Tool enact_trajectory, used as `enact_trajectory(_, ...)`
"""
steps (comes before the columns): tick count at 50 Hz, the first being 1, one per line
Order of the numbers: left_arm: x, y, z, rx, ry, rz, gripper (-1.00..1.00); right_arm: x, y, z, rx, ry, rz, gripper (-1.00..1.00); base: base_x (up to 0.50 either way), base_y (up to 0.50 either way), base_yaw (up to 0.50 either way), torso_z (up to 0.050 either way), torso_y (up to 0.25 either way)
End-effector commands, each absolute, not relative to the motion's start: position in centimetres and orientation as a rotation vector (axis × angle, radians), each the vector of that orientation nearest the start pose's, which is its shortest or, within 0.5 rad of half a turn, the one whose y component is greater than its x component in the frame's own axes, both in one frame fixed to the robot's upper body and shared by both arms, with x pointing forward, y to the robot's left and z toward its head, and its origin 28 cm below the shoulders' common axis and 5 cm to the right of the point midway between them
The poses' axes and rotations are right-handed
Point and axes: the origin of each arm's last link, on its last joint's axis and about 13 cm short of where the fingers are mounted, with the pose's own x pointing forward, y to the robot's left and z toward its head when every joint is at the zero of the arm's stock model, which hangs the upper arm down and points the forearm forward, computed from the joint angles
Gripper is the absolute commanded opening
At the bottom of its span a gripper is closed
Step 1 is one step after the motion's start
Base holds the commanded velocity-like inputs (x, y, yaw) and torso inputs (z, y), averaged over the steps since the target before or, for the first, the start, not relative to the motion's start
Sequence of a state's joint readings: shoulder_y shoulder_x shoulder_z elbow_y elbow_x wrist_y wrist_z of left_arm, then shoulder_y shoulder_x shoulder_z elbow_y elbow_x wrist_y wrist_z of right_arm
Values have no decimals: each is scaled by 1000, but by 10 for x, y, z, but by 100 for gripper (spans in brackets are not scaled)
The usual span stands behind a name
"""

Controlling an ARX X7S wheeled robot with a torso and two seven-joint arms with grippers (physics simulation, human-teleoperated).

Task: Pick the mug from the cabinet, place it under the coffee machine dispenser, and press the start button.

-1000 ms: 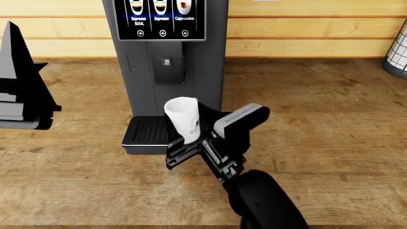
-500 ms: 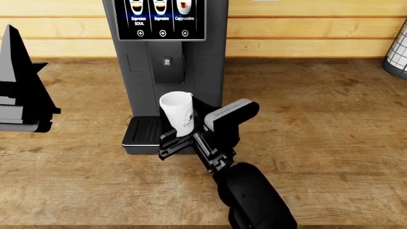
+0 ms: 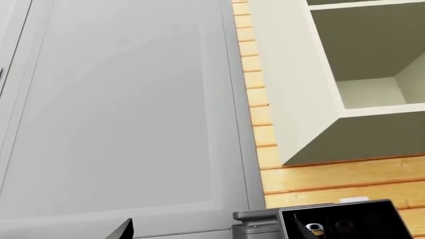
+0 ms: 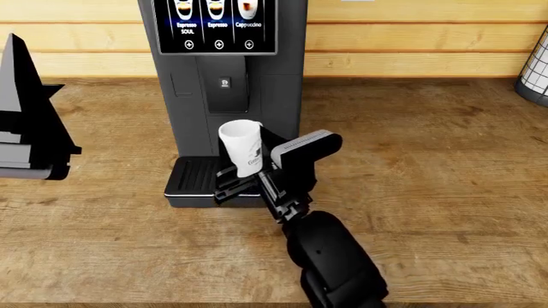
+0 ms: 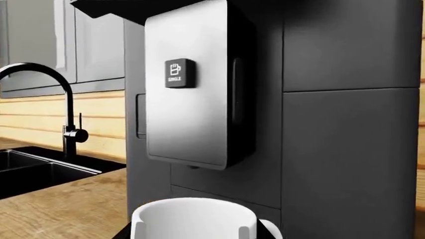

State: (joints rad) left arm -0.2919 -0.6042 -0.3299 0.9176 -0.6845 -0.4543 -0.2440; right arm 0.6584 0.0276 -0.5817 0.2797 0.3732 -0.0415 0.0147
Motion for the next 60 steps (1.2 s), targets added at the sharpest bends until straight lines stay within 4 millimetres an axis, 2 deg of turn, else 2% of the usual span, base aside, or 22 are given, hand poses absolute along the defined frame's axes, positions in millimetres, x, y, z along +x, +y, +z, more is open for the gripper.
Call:
enact_trajectory(1, 175, 285, 254, 91, -768, -23, 100, 330, 10, 120, 47, -312, 535, -100, 0, 0, 3, 0, 0)
enact_trajectory(12, 174, 286, 255, 92, -774, -23, 100, 330, 14, 116, 36, -296, 541, -100, 7, 3, 5, 1, 0)
enact_trajectory(43, 174, 286, 253, 84, -777, -27, 100, 325, 28, 122, 51, -317, 589, -100, 4, 2, 5, 0, 0)
enact_trajectory(44, 174, 286, 252, 83, -777, -26, 100, 324, 27, 122, 54, -315, 589, 100, 0, 0, 0, 0, 0)
enact_trajectory(60, 176, 287, 248, 79, -774, -19, 100, 323, 17, 123, 30, -300, 540, 100, 0, 0, 0, 0, 0)
